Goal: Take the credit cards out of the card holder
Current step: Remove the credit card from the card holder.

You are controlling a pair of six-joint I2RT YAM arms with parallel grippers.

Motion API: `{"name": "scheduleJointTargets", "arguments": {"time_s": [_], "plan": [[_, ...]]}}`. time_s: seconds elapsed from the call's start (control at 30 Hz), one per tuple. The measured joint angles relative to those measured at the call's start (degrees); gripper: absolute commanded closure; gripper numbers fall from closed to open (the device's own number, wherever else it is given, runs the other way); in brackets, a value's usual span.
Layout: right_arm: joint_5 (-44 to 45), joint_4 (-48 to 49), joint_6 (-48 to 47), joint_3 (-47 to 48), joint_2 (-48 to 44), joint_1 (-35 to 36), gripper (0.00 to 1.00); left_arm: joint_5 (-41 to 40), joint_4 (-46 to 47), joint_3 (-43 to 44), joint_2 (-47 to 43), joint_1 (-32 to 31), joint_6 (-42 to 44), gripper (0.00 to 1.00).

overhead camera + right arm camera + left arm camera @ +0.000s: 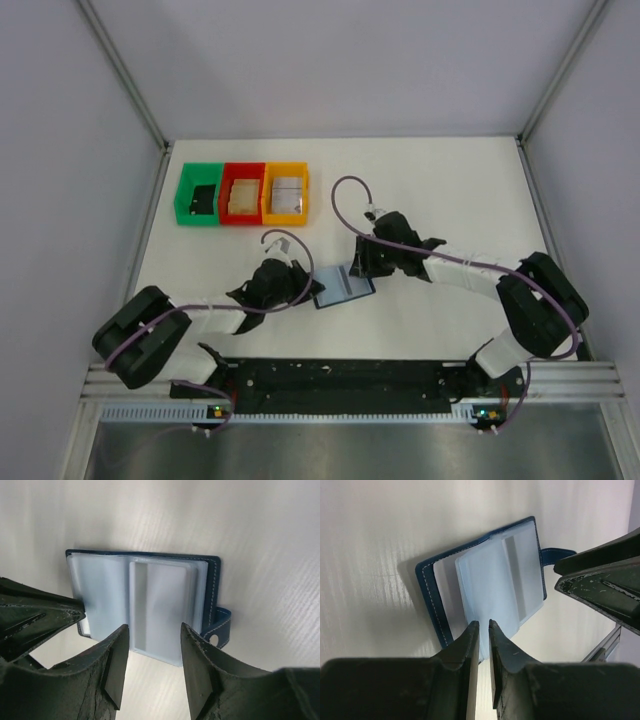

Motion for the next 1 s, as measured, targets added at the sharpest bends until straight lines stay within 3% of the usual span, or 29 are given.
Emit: {"name": "scheduleJointTargets", "arguments": {"time_s": [0.17, 0.33, 1.0], "plan": [[3.3, -2.6, -0.5, -0.1, 0.0, -0.3, 0.54, 1.2, -0.8, 0.2, 3.1, 0.0, -0.1, 0.85], [3.4, -2.7, -1.0, -0.1, 0.0, -0.3, 0.54, 1.2, -1.2, 0.3, 3.2, 0.0, 0.0, 1.00], [-1.2, -1.7, -1.9, -0.1, 3.0, -0.3, 0.56, 1.3, -2.3, 0.8, 3.2, 0.0, 0.0, 1.00]]}}
